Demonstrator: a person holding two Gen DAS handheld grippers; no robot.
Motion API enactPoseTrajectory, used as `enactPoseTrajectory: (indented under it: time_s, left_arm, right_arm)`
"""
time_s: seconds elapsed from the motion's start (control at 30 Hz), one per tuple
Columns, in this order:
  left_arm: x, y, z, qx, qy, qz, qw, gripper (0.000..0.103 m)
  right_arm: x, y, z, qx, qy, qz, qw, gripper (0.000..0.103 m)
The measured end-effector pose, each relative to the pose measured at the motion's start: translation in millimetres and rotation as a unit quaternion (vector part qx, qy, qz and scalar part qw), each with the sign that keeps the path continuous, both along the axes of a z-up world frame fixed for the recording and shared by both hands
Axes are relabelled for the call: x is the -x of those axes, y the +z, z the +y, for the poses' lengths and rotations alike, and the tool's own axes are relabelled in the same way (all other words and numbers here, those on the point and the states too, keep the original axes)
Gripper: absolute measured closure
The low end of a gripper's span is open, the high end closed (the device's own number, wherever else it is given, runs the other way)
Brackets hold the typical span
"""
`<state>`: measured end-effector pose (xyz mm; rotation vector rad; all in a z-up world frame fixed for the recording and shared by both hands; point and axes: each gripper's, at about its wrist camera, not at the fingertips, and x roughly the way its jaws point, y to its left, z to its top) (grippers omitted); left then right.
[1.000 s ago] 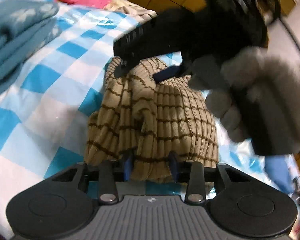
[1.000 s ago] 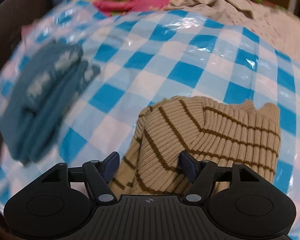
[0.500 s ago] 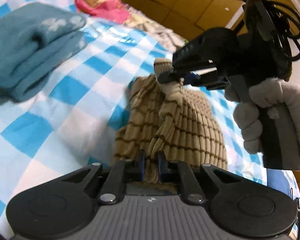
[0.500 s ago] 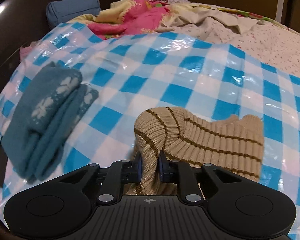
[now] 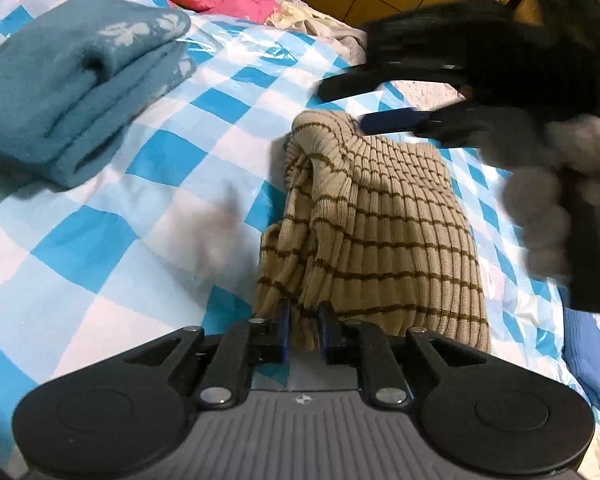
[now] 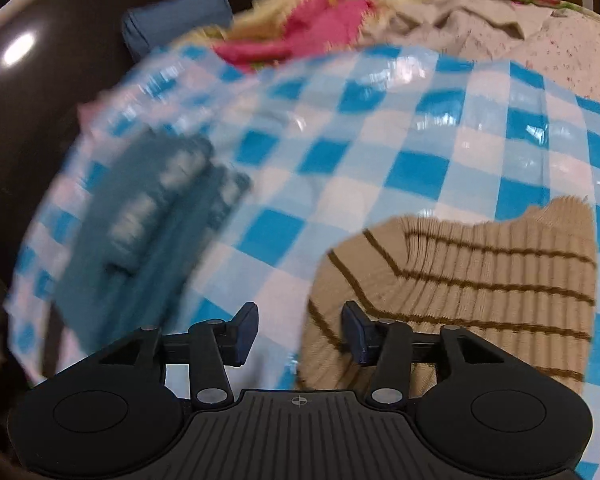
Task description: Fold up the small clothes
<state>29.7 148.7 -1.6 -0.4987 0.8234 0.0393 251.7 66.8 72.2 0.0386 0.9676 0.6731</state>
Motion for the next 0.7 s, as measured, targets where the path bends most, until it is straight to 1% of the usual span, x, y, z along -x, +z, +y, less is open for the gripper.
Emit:
enactPoseTrajectory:
  time_s: [0.07,0.1,0.17,0.27,0.37,0.4,0.43,0.47,0.53,0.6,0.63,0.7]
  left_arm:
    - [3.2,5.7,1.1,-0.006,0.005,-0.009,0.9999,0.076]
    - [3.0,9.9,1.1,-0.016,0.008,-0.018,0.9997,0.076]
    - [3.1,19.1,-0.8,-0.031,0.009,-0.037,0.9988,0.076]
    - [-10.6,27.8,-8.8,-0.043,-0.009,-0.058,0.9973,0.076]
    - [-30.7,29.1,-25.1,-0.064,-0.038,-0.069,0.9948,0.076]
    - [-38.7,26.0,-30.5,-0.072,-0.05,-0.067,0.9939,0.076]
    - [-47.9,20.8,-34.7,-0.08,-0.059,-0.055,0.9936,0.076]
    - [-57.5,13.6,-36.5,-0.085,-0.065,-0.036,0.9936,0.076]
    - [-72.1,-2.3,-36.1,-0.094,-0.072,0.002,0.9929,0.077]
    - [-77.6,-11.6,-31.5,-0.103,-0.07,0.022,0.9919,0.077]
    - [-77.9,-11.2,-29.4,-0.102,-0.067,0.026,0.9921,0.077]
    - [-77.7,-6.9,-27.8,-0.107,-0.062,0.031,0.9919,0.077]
  right_arm:
    - [9.6,16.3,-27.2,-0.019,-0.008,-0.019,1.0,0.057]
    - [15.0,21.4,-43.6,-0.025,-0.018,-0.026,0.999,0.055]
    - [26.0,23.0,-77.0,-0.029,-0.038,-0.027,0.999,0.054]
    - [46.6,9.7,-117.8,-0.018,-0.07,-0.016,0.997,0.052]
    - [70.3,-9.8,-138.5,-0.009,-0.082,-0.004,0.997,0.052]
    - [76.2,-16.9,-142.1,-0.016,-0.084,0.008,0.996,0.052]
    - [80.3,-26.5,-143.5,-0.024,-0.081,0.028,0.996,0.052]
    - [82.6,-37.4,-142.9,-0.027,-0.078,0.049,0.995,0.052]
    - [87.9,-56.1,-138.5,-0.021,-0.079,0.065,0.995,0.053]
    - [92.3,-66.6,-135.9,-0.026,-0.08,0.07,0.994,0.068]
    - [94.3,-69.0,-134.3,-0.03,-0.076,0.073,0.994,0.07]
    - [97.2,-69.4,-136.5,-0.043,-0.074,0.074,0.994,0.072]
